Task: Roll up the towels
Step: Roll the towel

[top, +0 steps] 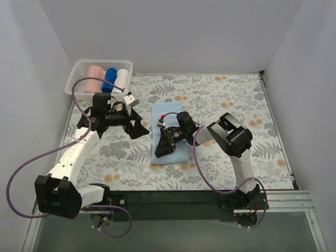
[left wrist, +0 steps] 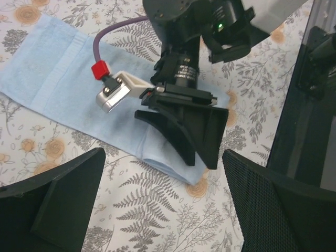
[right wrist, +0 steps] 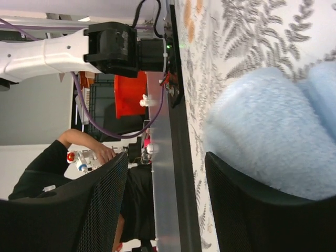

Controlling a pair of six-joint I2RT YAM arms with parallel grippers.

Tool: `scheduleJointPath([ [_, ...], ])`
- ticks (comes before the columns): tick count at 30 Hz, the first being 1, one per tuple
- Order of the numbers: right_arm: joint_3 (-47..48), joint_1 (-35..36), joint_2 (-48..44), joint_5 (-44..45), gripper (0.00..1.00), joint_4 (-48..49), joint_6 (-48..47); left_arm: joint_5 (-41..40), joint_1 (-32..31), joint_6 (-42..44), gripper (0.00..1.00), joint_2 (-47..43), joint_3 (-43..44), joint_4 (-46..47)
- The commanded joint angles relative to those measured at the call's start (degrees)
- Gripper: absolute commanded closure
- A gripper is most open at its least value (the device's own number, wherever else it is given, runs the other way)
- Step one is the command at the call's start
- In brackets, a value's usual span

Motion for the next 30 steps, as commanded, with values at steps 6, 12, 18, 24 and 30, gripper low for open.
scheduleJointPath([
  [6,-7.87,-2.63,-17.04,-1.83,0.43,0.70,-0.36,-2.58,-0.23,14.65,0.10,-5.36,-0.93,-2.83],
  [12,-12.36,-5.26,-17.14,-2.18,0.44,-13.07,-15.73,-7.40,-4.26,19.04,0.02,-5.62,-2.87,-2.57],
  [18,-10.52,-5.97,-9.67,0.45,0.44,-19.70,-24.44,-15.49,-12.70,22.22,0.02,-6.06,-5.76,-1.17],
  [24,-6.83,-6.41,-11.76,0.19,0.47,-22.34,-23.58,-14.25,-14.02,30.38,0.02,-5.88,-6.73,-3.44],
  [30,-2.17,-7.73,-21.96,1.86,0.55,-26.47,-21.46,-19.79,-20.17,37.76,0.12,-12.38,-17.35,2.78],
])
